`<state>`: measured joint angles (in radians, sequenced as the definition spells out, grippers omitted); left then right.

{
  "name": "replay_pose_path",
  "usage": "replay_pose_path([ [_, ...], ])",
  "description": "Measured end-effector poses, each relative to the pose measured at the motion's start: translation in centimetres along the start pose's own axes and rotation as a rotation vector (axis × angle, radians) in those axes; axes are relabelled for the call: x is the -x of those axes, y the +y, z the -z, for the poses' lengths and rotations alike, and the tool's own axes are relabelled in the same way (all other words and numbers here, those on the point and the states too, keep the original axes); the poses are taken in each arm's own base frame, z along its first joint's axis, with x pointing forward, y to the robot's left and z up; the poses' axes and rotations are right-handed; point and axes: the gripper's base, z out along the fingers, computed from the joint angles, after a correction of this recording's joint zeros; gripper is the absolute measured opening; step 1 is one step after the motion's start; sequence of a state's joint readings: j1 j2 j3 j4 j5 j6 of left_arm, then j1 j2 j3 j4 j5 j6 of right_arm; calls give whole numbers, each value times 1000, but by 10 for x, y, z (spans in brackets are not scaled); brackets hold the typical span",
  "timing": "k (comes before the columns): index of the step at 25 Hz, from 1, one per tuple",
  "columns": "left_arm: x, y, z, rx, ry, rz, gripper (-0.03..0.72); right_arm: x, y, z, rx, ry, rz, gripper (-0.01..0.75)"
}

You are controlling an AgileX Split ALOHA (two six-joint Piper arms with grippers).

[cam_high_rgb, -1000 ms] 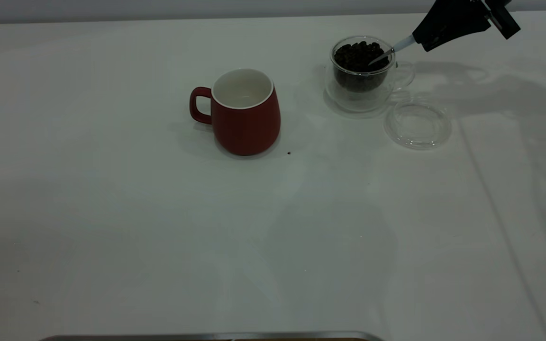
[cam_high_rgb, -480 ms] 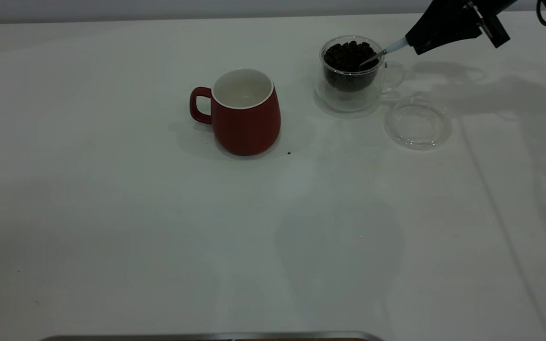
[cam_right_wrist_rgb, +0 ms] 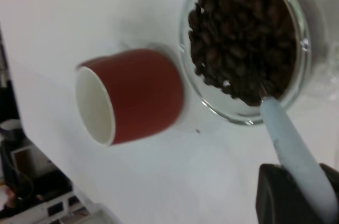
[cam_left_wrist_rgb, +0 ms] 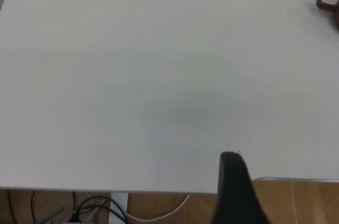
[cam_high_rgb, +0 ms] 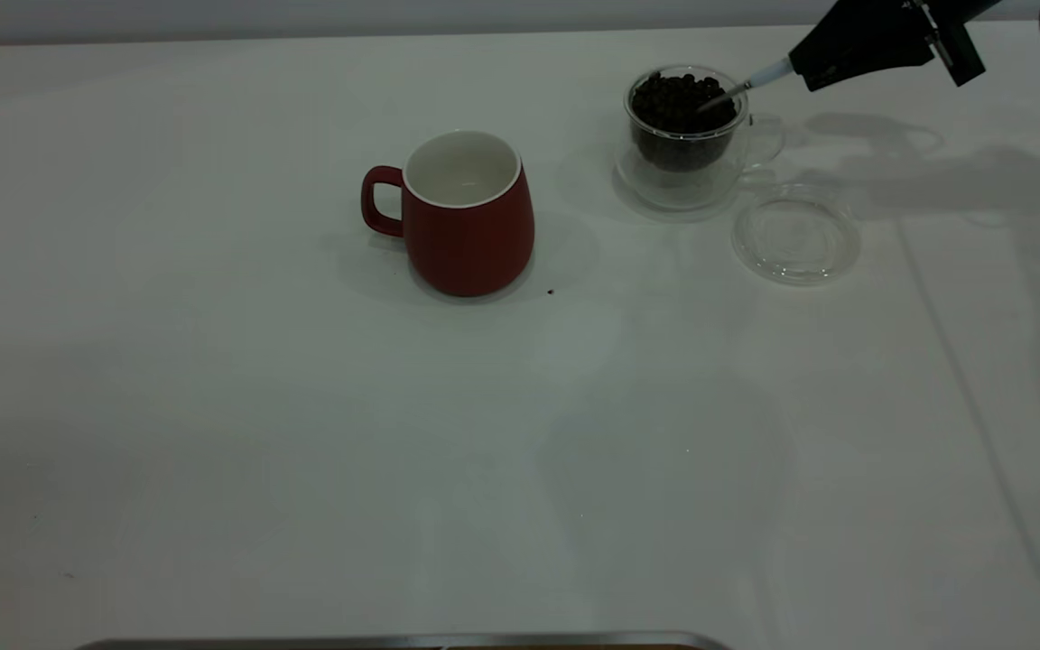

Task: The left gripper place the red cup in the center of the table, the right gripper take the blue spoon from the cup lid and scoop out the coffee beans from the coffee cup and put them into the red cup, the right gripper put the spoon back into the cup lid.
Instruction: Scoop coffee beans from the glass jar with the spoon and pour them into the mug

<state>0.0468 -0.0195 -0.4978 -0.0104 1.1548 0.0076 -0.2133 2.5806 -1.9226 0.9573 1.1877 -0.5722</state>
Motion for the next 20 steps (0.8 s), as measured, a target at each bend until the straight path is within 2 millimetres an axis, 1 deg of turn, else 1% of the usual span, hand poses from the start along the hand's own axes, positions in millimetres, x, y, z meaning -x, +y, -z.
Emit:
replay_pose_path([
  [11, 0, 0, 0, 0, 0, 1, 538, 3, 0, 1, 48, -36, 7, 117],
  [20, 0, 0, 0, 0, 0, 1, 538, 3, -9, 10, 46, -52, -6, 117],
])
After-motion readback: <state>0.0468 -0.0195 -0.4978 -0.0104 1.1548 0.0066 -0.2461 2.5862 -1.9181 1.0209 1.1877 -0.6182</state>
